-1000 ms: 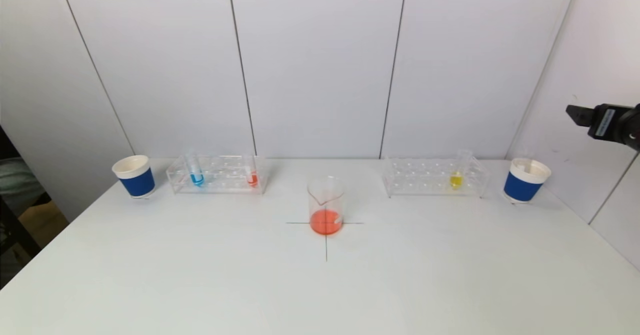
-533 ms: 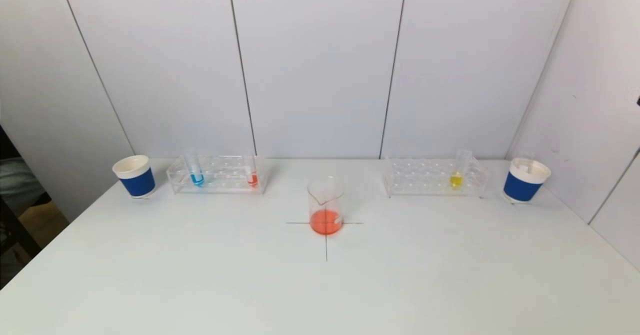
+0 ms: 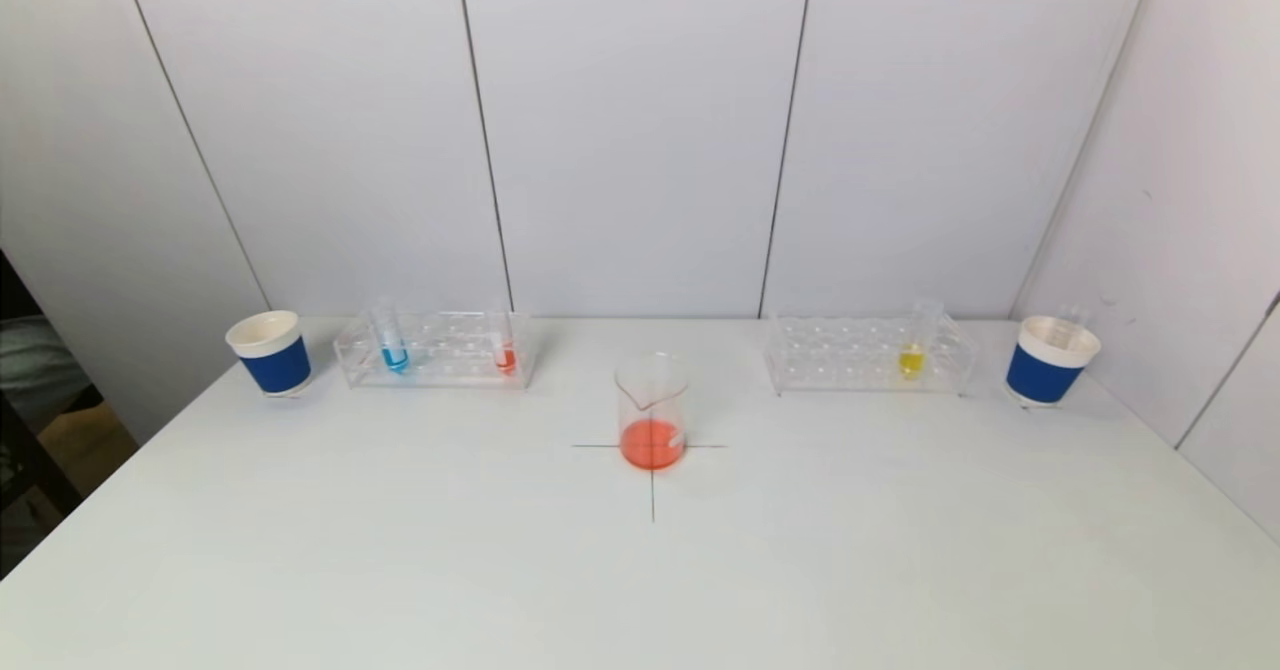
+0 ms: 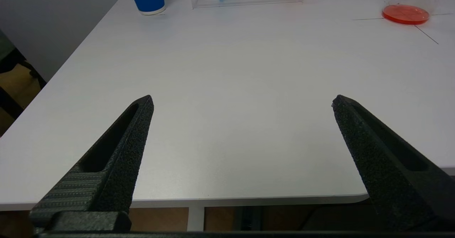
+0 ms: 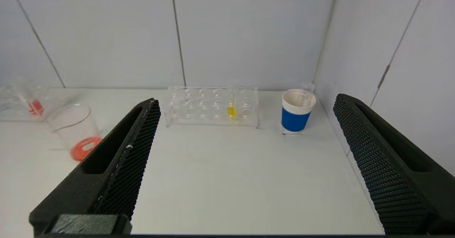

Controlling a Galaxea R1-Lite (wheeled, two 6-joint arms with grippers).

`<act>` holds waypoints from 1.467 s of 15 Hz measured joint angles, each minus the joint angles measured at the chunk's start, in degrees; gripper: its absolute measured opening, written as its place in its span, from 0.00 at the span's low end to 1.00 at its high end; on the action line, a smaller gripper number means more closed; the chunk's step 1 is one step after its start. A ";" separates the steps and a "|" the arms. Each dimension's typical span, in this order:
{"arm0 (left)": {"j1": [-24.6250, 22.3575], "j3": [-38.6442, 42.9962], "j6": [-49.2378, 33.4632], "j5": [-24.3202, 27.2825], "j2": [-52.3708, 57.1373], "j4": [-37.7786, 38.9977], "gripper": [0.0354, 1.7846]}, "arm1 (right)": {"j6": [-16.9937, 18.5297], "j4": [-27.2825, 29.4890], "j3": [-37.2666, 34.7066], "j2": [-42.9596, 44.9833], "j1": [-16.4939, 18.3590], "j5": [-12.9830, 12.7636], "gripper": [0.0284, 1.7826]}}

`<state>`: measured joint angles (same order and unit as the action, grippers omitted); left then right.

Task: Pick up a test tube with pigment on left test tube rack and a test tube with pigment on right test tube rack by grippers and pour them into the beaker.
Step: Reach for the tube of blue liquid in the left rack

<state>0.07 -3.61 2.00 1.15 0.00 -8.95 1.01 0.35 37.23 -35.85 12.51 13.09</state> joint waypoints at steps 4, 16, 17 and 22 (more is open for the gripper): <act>0.02 0.00 0.04 0.01 0.00 0.02 0.99 | 0.41 6.72 -1.32 9.67 -2.15 0.68 0.99; 0.02 0.00 0.00 0.00 0.00 0.00 0.99 | 1.46 18.88 -3.28 26.47 -13.25 -8.94 0.99; 0.00 0.00 0.00 -0.02 0.00 0.00 0.99 | 1.29 18.58 -5.32 28.22 -13.19 -9.08 0.99; 0.00 0.00 0.00 0.00 0.00 0.00 0.99 | -2.44 13.64 -19.26 34.71 -12.89 -9.41 0.99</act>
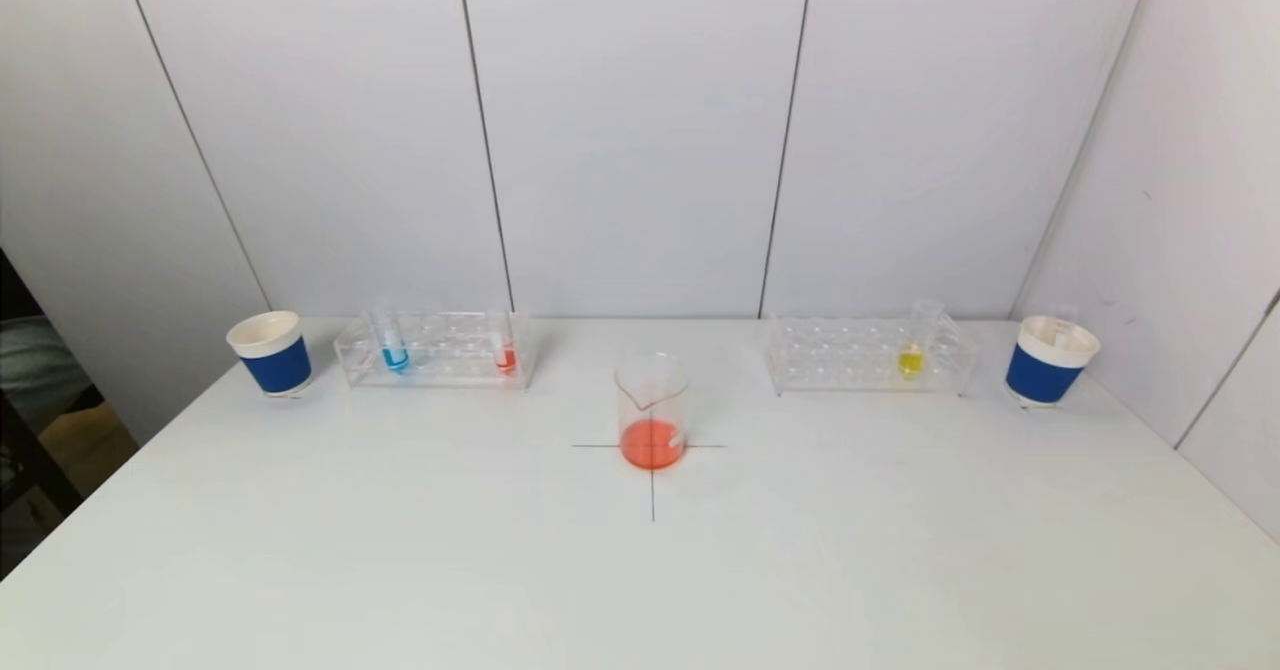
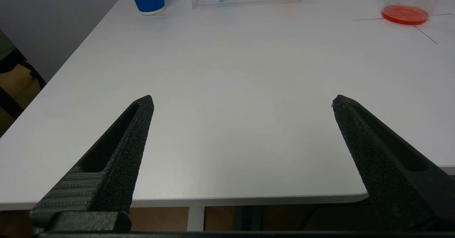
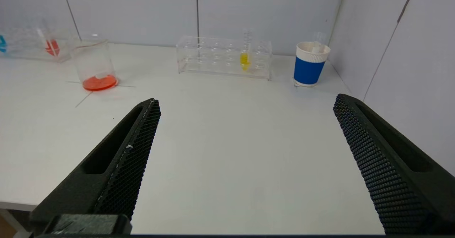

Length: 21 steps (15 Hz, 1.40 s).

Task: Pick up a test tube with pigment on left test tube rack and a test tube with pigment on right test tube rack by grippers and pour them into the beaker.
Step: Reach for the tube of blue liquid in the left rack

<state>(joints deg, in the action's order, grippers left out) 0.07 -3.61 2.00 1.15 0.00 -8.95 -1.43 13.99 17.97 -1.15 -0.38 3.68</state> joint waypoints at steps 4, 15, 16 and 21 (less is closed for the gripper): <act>0.00 0.00 0.01 0.00 0.00 0.00 0.99 | -1.16 -14.85 -14.69 1.05 -0.04 -1.27 0.99; 0.02 0.00 -0.02 0.01 0.00 0.00 0.99 | 0.49 -13.92 -17.97 1.22 -0.04 -5.19 0.99; 0.02 0.00 -0.02 -0.02 0.00 0.00 0.99 | 0.49 -13.92 -17.97 1.22 -0.04 -5.17 0.99; 0.02 -0.02 0.48 0.04 0.00 -0.02 0.99 | 0.49 -13.90 -17.97 1.22 -0.04 -5.17 0.99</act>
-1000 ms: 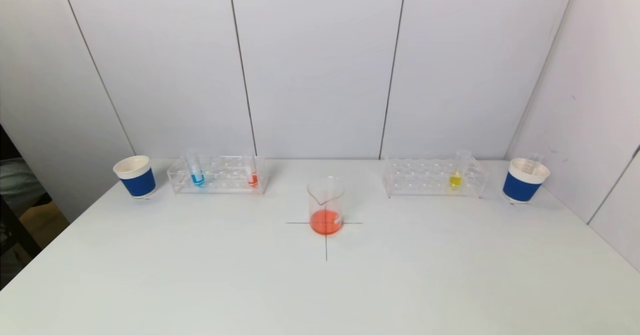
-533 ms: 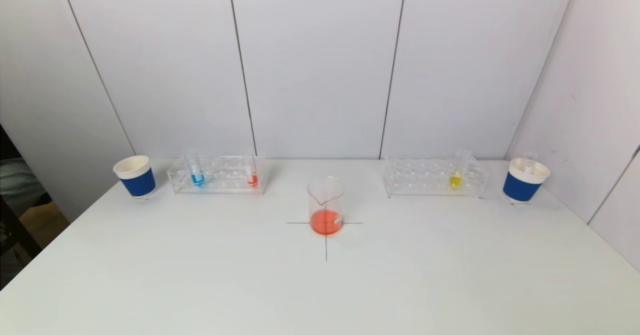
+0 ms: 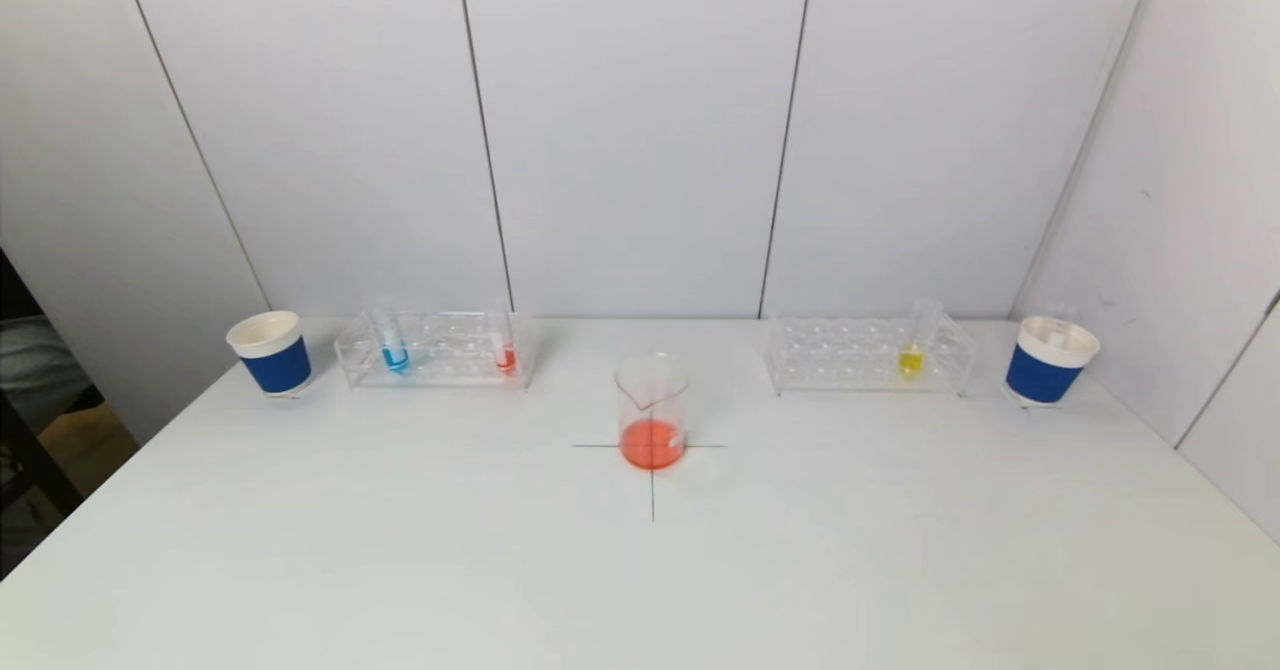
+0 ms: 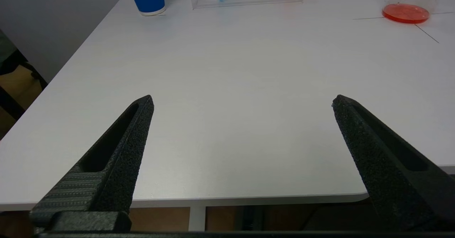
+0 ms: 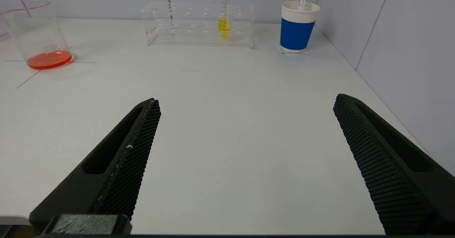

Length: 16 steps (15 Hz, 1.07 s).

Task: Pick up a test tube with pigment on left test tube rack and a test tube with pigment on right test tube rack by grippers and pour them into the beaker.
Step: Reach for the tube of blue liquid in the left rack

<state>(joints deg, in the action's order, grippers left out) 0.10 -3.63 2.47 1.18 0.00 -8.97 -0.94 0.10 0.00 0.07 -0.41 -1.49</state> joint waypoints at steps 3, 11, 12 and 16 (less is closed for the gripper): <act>0.00 0.00 0.02 0.02 0.00 0.00 0.99 | 0.00 -0.02 0.00 0.00 0.00 0.00 0.99; 0.00 -0.90 0.96 0.68 0.00 -0.34 0.99 | 0.01 -0.02 0.00 0.00 0.00 0.01 0.99; 0.00 -1.57 0.96 0.88 0.00 -0.48 0.99 | 0.00 -0.02 0.00 0.00 0.00 0.00 0.99; 0.00 -5.07 0.91 2.26 -0.35 -0.76 0.99 | 0.00 -0.02 0.00 0.00 0.00 -0.02 0.99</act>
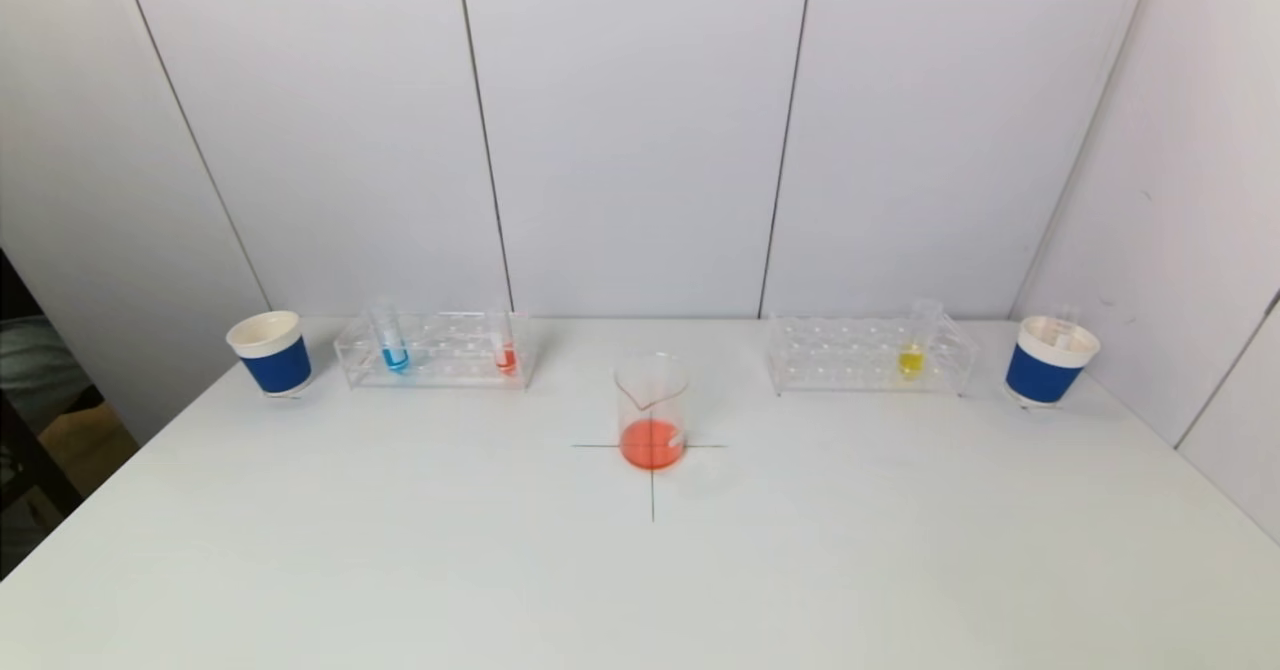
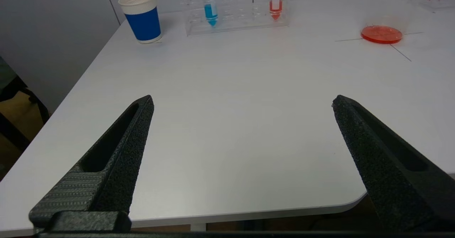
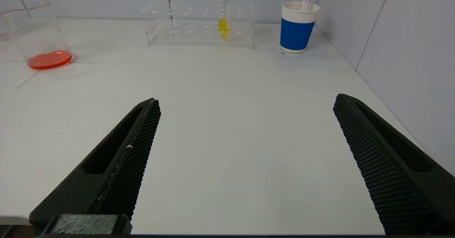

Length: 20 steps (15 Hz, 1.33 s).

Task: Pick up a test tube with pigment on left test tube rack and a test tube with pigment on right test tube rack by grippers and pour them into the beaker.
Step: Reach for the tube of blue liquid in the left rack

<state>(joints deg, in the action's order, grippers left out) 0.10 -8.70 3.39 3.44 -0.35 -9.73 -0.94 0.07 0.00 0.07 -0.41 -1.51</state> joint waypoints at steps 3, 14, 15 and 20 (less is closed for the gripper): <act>0.00 -4.35 0.05 0.57 -2.60 0.00 0.99 | 0.00 0.02 0.00 0.00 0.00 0.02 0.99; 0.23 -23.04 -0.65 1.55 -29.72 9.59 0.99 | 0.00 0.00 0.00 0.00 0.00 0.02 0.99; 0.26 -23.30 -0.74 1.51 -32.48 12.03 0.99 | 0.00 0.00 0.00 0.00 0.00 0.04 0.99; 0.26 -23.91 -0.83 1.57 -45.18 23.72 0.99 | 0.00 0.00 0.00 0.00 0.00 0.02 0.99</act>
<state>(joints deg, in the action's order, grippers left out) 0.35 -32.61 2.56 5.01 -45.53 13.99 -0.94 0.07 0.00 0.07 -0.41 -1.49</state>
